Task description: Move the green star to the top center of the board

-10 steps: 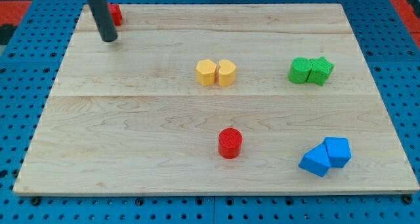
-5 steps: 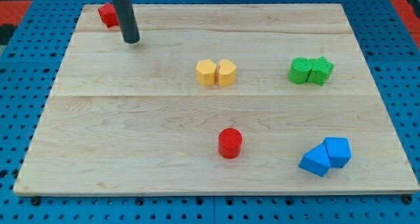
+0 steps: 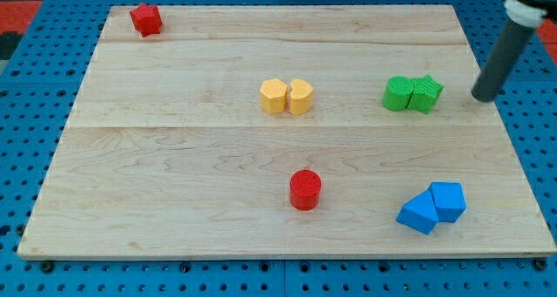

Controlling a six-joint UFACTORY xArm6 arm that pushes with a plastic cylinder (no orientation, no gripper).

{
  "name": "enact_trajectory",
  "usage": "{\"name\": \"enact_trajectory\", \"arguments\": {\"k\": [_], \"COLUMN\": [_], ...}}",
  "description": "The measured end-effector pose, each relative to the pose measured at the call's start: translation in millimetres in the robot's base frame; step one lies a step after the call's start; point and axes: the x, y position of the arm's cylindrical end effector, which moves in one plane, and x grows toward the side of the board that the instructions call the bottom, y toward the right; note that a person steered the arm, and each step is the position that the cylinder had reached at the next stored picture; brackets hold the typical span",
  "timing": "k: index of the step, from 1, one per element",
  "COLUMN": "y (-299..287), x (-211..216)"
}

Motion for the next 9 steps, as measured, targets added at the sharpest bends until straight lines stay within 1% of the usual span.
{"name": "enact_trajectory", "arguments": {"k": [1, 2, 3, 4, 5, 6, 7, 8, 9], "y": [-64.7, -129.5, -179.9, -175.8, -146.6, -113.3, -133.7, -175.7, -192.0], "x": [-4.1, -41.6, -74.8, -119.7, -144.4, -155.6, -178.2, -186.8, -186.8]}}
